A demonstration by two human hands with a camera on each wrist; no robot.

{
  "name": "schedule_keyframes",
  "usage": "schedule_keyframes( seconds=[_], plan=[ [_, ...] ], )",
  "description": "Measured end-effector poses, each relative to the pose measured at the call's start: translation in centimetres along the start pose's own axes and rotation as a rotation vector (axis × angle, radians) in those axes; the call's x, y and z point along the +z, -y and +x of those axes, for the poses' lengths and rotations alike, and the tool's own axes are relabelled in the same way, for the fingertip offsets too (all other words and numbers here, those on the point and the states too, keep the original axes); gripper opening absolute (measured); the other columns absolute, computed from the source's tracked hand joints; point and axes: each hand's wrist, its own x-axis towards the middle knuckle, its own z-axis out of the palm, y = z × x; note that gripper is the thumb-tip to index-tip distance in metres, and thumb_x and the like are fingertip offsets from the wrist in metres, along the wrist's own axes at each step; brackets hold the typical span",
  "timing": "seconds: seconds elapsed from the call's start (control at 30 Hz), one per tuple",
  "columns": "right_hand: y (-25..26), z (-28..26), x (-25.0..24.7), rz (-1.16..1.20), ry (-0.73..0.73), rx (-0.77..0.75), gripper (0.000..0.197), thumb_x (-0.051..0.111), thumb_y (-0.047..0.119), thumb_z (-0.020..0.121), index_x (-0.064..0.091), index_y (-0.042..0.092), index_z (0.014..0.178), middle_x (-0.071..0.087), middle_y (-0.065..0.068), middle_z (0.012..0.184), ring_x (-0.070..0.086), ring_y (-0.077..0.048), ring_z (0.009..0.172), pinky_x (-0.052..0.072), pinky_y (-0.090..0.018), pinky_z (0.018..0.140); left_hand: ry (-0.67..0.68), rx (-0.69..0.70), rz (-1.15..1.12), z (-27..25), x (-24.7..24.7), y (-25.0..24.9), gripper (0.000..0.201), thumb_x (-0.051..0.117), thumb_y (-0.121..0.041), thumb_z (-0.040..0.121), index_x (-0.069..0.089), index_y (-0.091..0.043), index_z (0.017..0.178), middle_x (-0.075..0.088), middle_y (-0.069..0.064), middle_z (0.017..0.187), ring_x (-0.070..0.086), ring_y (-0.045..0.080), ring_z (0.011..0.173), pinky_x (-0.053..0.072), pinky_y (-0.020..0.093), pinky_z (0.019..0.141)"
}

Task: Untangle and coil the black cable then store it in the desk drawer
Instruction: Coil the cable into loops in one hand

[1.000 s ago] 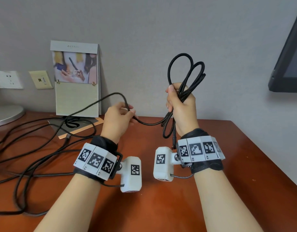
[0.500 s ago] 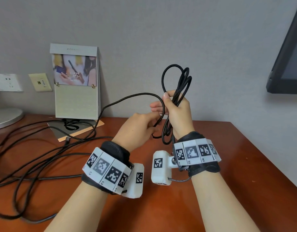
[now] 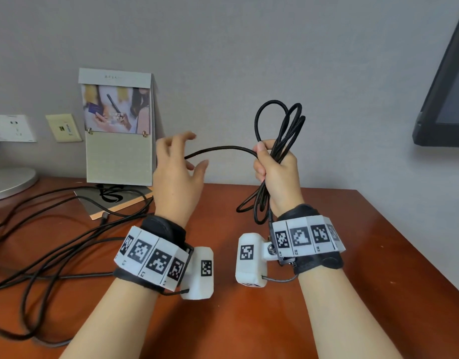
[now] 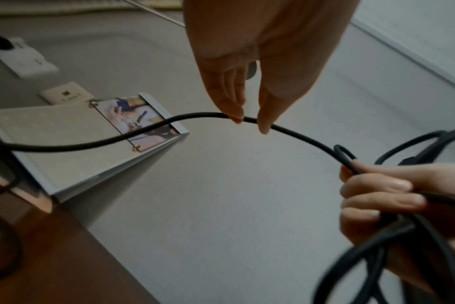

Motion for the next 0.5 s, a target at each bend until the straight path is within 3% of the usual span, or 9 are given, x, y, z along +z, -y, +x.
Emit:
schedule_keyframes(
  seconds=[0.07,0.17,0.23,0.3,0.37,0.43,0.5],
  plan=[
    [0.1,-0.1,0.0,-0.002,0.021,-0.003,0.019,0.047,0.01,0.097,0.053,0.012,0.078,0.034,0.005,0.05,0.031,-0.003,0.042,0.026,-0.016,0.044,0.035,-0.026,0.07,0.2,-0.3,0.9,0.036,0.063,-0.014,0.087,0.054,-0.016,0.122,0.052,0.005,0.117,0.053,0.014,0.073,0.045,0.029,0.069],
    [0.1,-0.1,0.0,-0.004,0.041,-0.007,0.02,0.046,0.01,0.097,0.053,0.011,0.079,0.034,0.01,0.048,0.032,-0.001,0.042,0.026,-0.014,0.043,0.117,-0.049,0.139,0.5,-0.5,2.0,0.018,0.057,-0.018,0.092,0.067,-0.011,0.105,0.069,0.007,0.092,0.062,0.024,0.078,0.048,0.032,0.069],
    [0.2,-0.1,0.0,0.001,0.051,-0.001,0.02,0.046,0.01,0.098,0.052,0.012,0.079,0.034,0.013,0.046,0.031,-0.001,0.042,0.025,-0.014,0.042,0.105,-0.036,0.1,0.7,-0.7,2.1,0.018,0.057,-0.018,0.093,0.071,-0.008,0.096,0.07,0.006,0.077,0.065,0.027,0.073,0.051,0.034,0.069],
    [0.2,-0.1,0.0,-0.003,0.054,0.01,0.019,0.045,0.012,0.098,0.051,0.014,0.08,0.034,0.013,0.047,0.031,-0.001,0.043,0.025,-0.014,0.043,0.089,0.007,0.062,0.9,-1.0,1.6,0.018,0.057,-0.018,0.093,0.072,-0.008,0.091,0.065,-0.003,0.067,0.063,0.02,0.062,0.052,0.036,0.068],
    [0.0,-0.1,0.0,-0.02,0.062,0.014,0.019,0.044,0.014,0.099,0.051,0.015,0.081,0.033,0.009,0.052,0.031,-0.002,0.045,0.026,-0.015,0.044,0.087,0.009,-0.012,1.0,-1.0,1.2,0.017,0.056,-0.018,0.093,0.071,-0.011,0.089,0.06,-0.012,0.063,0.059,0.008,0.052,0.052,0.028,0.065],
    [-0.3,-0.1,0.2,-0.058,0.094,0.013,0.018,0.043,0.017,0.099,0.052,0.013,0.083,0.031,0.007,0.055,0.031,-0.003,0.047,0.026,-0.016,0.045,0.066,-0.009,-0.097,1.0,-1.0,0.6,0.017,0.055,-0.018,0.094,0.07,-0.012,0.088,0.061,-0.014,0.067,0.058,0.005,0.052,0.049,0.017,0.059],
    [-0.6,-0.2,0.5,-0.104,0.132,0.002,0.021,0.042,0.021,0.1,0.054,0.007,0.091,0.032,0.009,0.053,0.03,-0.004,0.048,0.027,-0.017,0.046,0.045,-0.022,-0.156,0.9,-1.0,0.2,0.017,0.054,-0.019,0.094,0.069,-0.012,0.09,0.065,-0.011,0.072,0.058,0.004,0.054,0.049,0.019,0.058]
  ],
)
